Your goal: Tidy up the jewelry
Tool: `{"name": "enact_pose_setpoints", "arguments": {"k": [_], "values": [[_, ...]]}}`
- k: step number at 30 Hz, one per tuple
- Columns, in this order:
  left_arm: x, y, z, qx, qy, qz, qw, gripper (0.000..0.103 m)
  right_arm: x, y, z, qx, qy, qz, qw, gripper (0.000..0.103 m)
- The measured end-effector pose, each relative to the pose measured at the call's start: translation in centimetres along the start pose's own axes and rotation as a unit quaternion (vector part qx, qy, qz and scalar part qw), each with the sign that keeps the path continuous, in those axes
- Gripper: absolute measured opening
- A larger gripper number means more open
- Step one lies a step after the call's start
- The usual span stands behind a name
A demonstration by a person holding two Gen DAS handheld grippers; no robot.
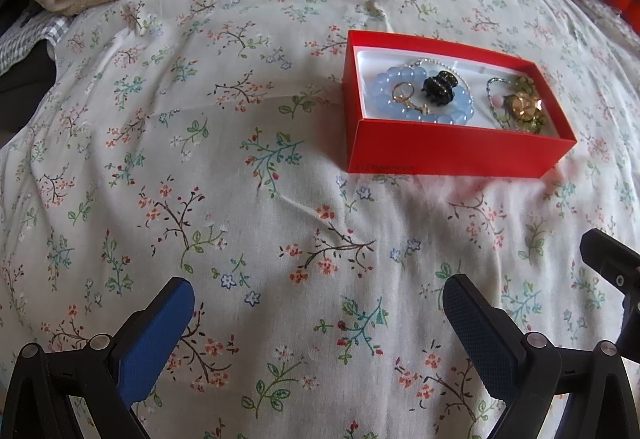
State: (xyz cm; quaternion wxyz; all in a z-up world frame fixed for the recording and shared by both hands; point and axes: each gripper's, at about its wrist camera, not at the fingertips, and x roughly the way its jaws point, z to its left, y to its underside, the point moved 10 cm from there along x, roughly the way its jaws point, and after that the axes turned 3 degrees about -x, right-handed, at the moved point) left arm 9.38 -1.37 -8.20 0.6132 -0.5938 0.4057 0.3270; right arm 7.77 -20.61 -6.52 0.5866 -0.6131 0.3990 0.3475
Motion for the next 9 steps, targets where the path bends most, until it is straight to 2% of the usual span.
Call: {"name": "enact_pose_setpoints", "arguments": {"k": [9], "values": [[0.37, 0.81, 0.21, 0.014, -0.009, -0.001, 0.9999, 0.102, 0.24, 0.58, 0.13, -0.003, 0.003, 0.001, 1.000, 0.102]]}}
